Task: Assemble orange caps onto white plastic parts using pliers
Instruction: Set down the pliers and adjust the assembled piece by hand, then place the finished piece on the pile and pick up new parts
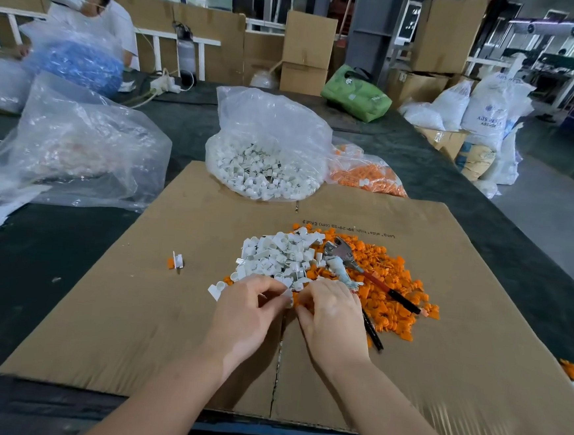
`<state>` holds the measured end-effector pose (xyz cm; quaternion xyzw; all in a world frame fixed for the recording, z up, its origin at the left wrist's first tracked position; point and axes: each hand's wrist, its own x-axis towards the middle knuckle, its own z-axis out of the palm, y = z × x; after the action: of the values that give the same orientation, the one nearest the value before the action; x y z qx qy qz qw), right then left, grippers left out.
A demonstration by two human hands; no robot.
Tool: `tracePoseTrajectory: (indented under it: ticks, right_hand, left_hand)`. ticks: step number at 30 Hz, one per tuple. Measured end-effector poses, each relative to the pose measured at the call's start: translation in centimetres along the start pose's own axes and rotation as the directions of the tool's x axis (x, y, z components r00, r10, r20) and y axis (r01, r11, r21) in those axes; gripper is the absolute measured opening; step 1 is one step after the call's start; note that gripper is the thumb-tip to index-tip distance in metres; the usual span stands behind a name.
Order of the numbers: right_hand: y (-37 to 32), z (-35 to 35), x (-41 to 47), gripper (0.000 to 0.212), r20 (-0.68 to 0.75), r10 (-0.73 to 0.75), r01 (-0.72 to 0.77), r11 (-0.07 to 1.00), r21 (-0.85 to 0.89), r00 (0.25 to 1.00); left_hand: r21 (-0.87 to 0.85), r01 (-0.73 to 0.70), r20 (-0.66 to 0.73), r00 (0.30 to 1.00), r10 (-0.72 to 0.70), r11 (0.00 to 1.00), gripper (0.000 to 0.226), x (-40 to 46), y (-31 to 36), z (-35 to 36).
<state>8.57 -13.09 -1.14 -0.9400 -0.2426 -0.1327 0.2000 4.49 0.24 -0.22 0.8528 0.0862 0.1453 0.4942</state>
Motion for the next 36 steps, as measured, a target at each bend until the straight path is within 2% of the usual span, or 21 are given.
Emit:
tracePoseTrajectory:
  ticks: [3, 7, 9, 12, 18, 23, 32, 36]
  right_hand:
    - [-0.2, -0.4, -0.1, 0.002, -0.078, 0.08, -0.063, 0.977, 0.204, 0.994]
    - [-0.3, -1.0, 0.0, 0.008, -0.094, 0.117, -0.073, 0.925, 0.374, 0.989]
    - [-0.4, -1.2, 0.0, 0.011, -0.091, 0.116, -0.064, 0.894, 0.444, 0.989]
    - [-0.5, -1.0, -0.2, 0.012, -0.099, 0.12, -0.064, 0.893, 0.445, 0.988]
    - [-0.2, -0.7, -0.7, 0.008, -0.126, 0.257, -0.172, 0.868, 0.465, 0.958]
    - [-0.2, -0.6, -0.8, 0.007, -0.141, 0.297, -0.199, 0.859, 0.471, 0.944]
    - [0.1, -0.7, -0.6, 0.004, -0.109, 0.286, -0.215, 0.879, 0.425, 0.952]
    - [0.2, -0.2, -0.8, 0.004, -0.106, 0.303, -0.221, 0.857, 0.466, 0.947]
  left_hand:
    - [-0.02, 0.041, 0.014, 0.999, -0.041, 0.999, 0.022, -0.2, 0.1, 0.4]
    - [-0.322, 0.215, 0.03, 0.976, -0.217, 0.922, 0.01, 0.3, 0.2, 0.7]
    - [-0.383, 0.248, 0.039, 0.967, -0.253, 0.89, 0.011, 0.7, 0.2, 0.9]
    - [-0.38, 0.225, 0.038, 0.973, -0.228, 0.897, 0.015, 1.0, 0.2, 1.4]
    - [-0.282, 0.161, 0.007, 0.986, -0.166, 0.946, 0.018, 0.6, 0.0, 1.9]
    - [-0.155, 0.108, -0.035, 0.993, -0.115, 0.982, 0.01, 0.3, 0.0, 2.5]
    - [-0.194, 0.078, -0.034, 0.996, -0.086, 0.978, 0.013, 0.0, 0.1, 3.3]
    - [-0.19, 0.029, -0.019, 0.999, -0.033, 0.981, 0.017, -0.3, 0.1, 3.8]
